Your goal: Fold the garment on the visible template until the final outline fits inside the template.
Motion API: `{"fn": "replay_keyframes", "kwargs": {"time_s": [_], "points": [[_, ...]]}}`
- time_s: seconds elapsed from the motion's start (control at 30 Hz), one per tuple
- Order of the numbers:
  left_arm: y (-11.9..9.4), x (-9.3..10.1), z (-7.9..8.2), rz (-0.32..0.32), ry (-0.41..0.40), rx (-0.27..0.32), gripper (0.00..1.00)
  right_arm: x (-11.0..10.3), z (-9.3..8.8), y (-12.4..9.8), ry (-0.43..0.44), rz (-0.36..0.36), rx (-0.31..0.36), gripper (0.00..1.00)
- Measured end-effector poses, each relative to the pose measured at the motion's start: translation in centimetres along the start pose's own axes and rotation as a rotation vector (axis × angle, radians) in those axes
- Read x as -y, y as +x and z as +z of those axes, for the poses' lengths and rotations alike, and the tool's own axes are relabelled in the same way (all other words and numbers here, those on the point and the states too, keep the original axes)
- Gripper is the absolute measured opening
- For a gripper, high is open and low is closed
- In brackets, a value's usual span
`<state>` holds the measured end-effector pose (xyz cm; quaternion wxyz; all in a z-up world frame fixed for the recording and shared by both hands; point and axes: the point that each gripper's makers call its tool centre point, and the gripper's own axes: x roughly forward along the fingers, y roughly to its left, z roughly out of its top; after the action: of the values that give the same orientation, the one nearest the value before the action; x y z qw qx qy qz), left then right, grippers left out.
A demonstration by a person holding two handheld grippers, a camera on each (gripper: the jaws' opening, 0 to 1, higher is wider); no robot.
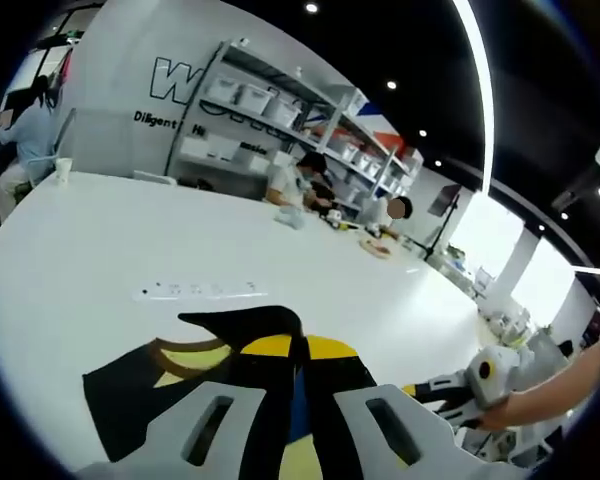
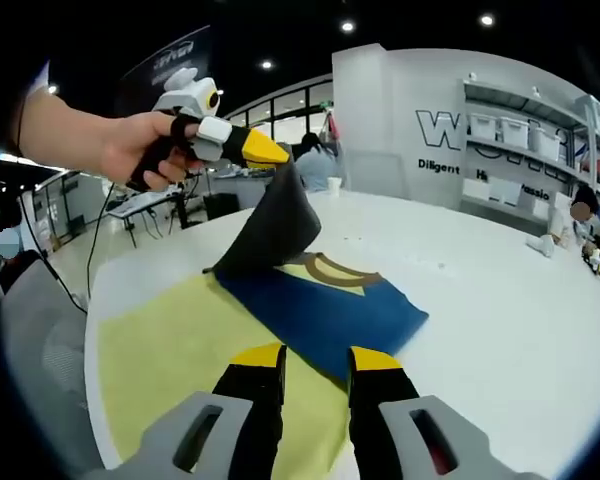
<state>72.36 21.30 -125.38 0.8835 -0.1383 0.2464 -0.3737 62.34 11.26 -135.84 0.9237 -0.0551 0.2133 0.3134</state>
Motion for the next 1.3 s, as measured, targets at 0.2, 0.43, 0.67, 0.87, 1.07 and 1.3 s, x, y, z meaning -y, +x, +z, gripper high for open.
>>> {"fn": "replay_keyframes", "kwargs": {"time_s": [0.2,0.43,0.67,0.87,1.07,1.3], "points": [[1.7,0.5,-1.7,0.022,0.061,-0.045,0.01,0.1,0.0,0.1,-0.003,0.005,-0.005,0.19],[3.9,-0.2,-4.4,0.050,0.101,-0.101,0.01,0.4,-0.2,-0.1,-0.016,0.010,-0.027,0.19],[5.1,-0.2,-5.9,0.064,0.113,-0.130,0.01,0.4,0.0,-0.1,-0.030,0.015,-0.038,0.18],[5.6,-0.5,-7.2,0.065,0.118,-0.177,0.01,0.4,-0.2,-0.1,-0.028,0.014,-0.045,0.18],[6.3,-0.2,-8.3,0.064,0.124,-0.206,0.01,0.4,-0.5,-0.2,-0.019,0.007,-0.047,0.18],[7.8,1.5,-10.2,0.002,0.131,-0.257,0.02,0.6,-0.9,-0.4,-0.010,-0.002,-0.050,0.18]]}}
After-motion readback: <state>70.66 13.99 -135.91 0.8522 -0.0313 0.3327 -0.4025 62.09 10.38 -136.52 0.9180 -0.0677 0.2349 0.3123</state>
